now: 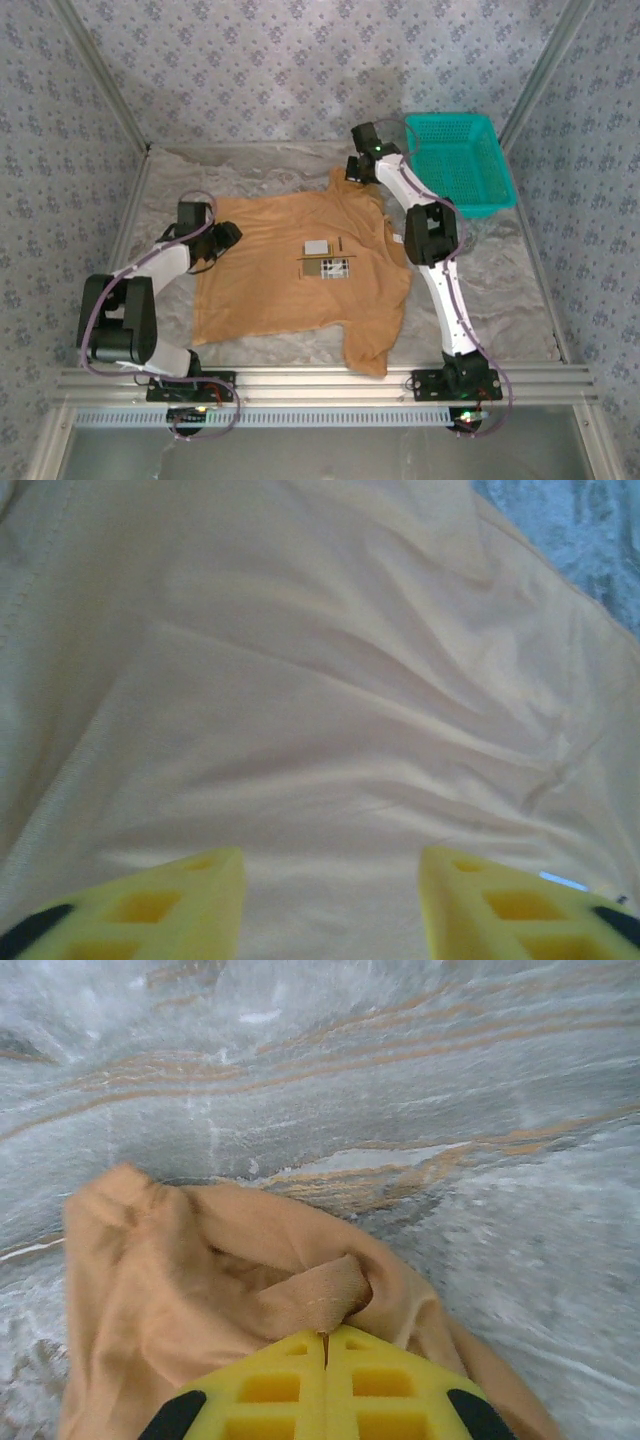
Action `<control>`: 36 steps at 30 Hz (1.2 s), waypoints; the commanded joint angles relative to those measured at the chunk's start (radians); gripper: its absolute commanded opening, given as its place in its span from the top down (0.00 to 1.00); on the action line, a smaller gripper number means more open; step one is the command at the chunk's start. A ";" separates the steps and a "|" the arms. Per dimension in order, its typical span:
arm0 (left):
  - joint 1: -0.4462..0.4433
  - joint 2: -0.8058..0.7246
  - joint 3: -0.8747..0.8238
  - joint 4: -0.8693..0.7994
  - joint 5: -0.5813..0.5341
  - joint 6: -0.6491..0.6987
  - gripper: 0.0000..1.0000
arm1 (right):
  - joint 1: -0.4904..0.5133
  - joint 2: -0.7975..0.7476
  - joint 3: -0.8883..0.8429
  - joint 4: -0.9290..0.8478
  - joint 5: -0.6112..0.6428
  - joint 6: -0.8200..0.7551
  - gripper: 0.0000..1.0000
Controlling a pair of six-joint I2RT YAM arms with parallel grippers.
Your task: Fold the inside-out t-shirt
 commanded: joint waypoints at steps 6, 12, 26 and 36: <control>0.094 0.039 -0.093 0.037 -0.008 -0.030 0.62 | 0.042 -0.312 -0.295 0.321 0.198 -0.076 0.98; 0.095 -0.005 -0.098 0.004 -0.005 -0.018 0.63 | -0.013 -0.061 0.065 -0.036 0.042 -0.017 0.51; 0.093 -0.189 -0.071 -0.126 0.007 0.009 0.57 | -0.026 -0.258 -0.205 -0.050 -0.117 0.069 0.42; 0.089 -0.059 -0.033 -0.033 0.125 0.007 0.44 | 0.044 -0.417 -0.613 0.017 -0.187 0.039 0.42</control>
